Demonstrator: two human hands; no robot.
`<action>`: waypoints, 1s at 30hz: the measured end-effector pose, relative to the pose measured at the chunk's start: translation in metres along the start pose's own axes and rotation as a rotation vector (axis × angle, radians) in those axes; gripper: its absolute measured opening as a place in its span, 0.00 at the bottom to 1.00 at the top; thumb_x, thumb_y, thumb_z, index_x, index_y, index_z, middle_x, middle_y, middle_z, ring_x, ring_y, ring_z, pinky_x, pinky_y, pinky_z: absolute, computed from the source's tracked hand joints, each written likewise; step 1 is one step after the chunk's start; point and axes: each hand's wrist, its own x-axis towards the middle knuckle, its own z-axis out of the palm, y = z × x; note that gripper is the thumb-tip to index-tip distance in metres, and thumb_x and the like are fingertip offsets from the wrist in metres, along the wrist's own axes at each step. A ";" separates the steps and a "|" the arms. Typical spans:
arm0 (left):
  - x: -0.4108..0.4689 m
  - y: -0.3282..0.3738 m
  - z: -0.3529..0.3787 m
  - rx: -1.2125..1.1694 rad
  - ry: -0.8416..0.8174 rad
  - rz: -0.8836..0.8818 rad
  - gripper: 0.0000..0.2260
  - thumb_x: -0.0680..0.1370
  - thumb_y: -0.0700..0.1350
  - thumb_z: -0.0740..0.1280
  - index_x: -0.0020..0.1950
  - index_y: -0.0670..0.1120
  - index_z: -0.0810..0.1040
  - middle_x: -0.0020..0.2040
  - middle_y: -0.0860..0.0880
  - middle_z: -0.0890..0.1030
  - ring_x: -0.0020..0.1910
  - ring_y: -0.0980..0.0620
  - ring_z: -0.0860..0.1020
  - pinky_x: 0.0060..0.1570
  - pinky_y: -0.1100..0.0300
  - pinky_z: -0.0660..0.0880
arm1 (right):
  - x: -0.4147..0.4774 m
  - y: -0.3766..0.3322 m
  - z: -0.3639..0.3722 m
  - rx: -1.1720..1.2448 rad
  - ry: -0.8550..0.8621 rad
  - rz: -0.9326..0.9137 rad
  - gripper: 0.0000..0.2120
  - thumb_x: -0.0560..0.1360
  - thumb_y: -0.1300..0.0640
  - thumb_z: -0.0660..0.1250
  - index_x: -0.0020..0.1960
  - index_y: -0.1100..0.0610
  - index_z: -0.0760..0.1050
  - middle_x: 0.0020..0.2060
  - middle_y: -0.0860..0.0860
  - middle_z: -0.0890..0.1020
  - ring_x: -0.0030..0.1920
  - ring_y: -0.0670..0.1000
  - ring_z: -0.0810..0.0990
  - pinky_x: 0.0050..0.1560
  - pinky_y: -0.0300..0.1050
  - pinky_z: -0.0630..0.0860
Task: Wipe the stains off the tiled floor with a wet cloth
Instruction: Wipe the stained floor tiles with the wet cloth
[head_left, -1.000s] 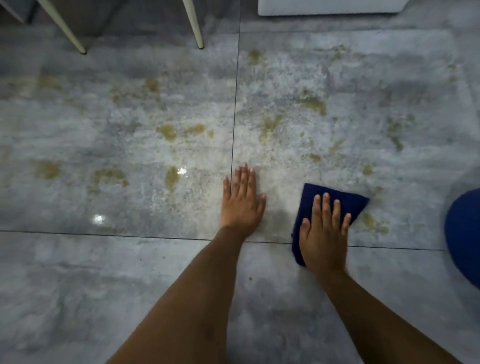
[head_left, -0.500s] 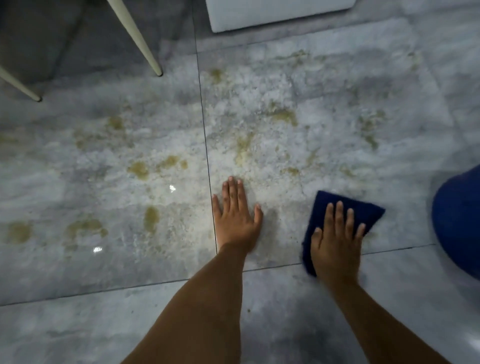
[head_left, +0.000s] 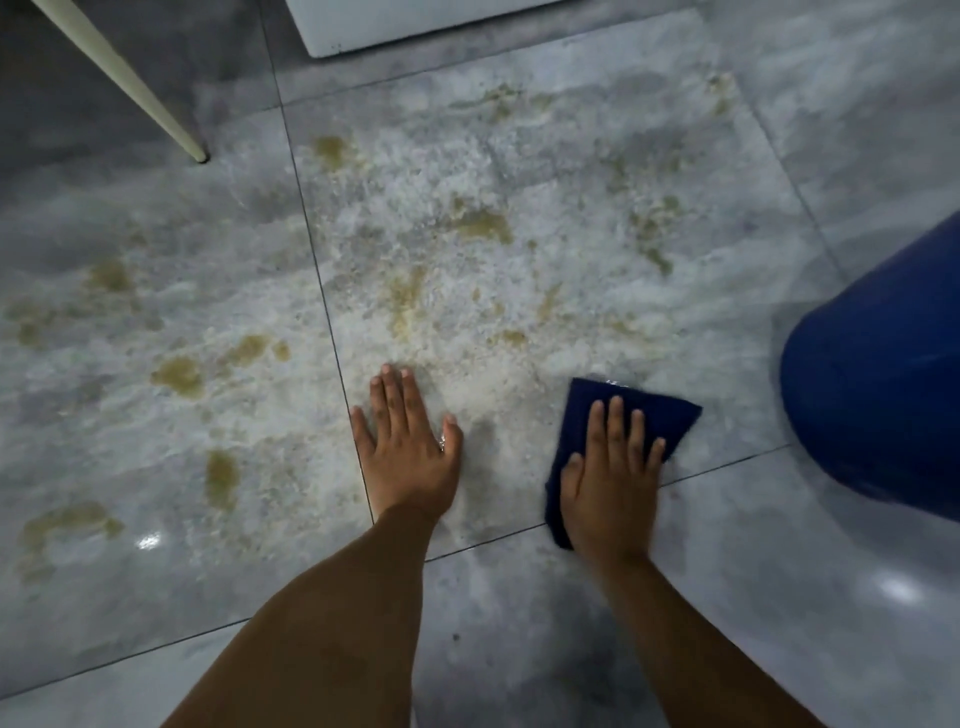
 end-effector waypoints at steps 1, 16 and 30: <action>0.000 0.000 0.000 -0.001 0.002 -0.001 0.32 0.79 0.60 0.42 0.78 0.46 0.37 0.79 0.49 0.37 0.76 0.53 0.34 0.75 0.47 0.37 | 0.006 -0.006 0.000 0.013 -0.013 -0.046 0.30 0.76 0.51 0.49 0.75 0.61 0.60 0.74 0.58 0.63 0.74 0.61 0.60 0.73 0.62 0.50; -0.002 -0.001 0.002 -0.027 0.040 0.008 0.32 0.80 0.59 0.45 0.79 0.46 0.40 0.79 0.48 0.39 0.77 0.53 0.35 0.75 0.47 0.38 | 0.013 0.002 -0.003 0.006 -0.034 -0.028 0.30 0.76 0.50 0.49 0.75 0.60 0.61 0.74 0.58 0.63 0.74 0.61 0.60 0.73 0.62 0.51; -0.002 -0.001 0.000 -0.031 0.043 0.001 0.32 0.79 0.59 0.45 0.79 0.46 0.40 0.80 0.48 0.41 0.77 0.53 0.36 0.75 0.47 0.38 | 0.027 -0.018 -0.014 0.002 -0.099 -0.114 0.31 0.75 0.50 0.51 0.77 0.60 0.58 0.76 0.58 0.59 0.75 0.61 0.57 0.73 0.63 0.48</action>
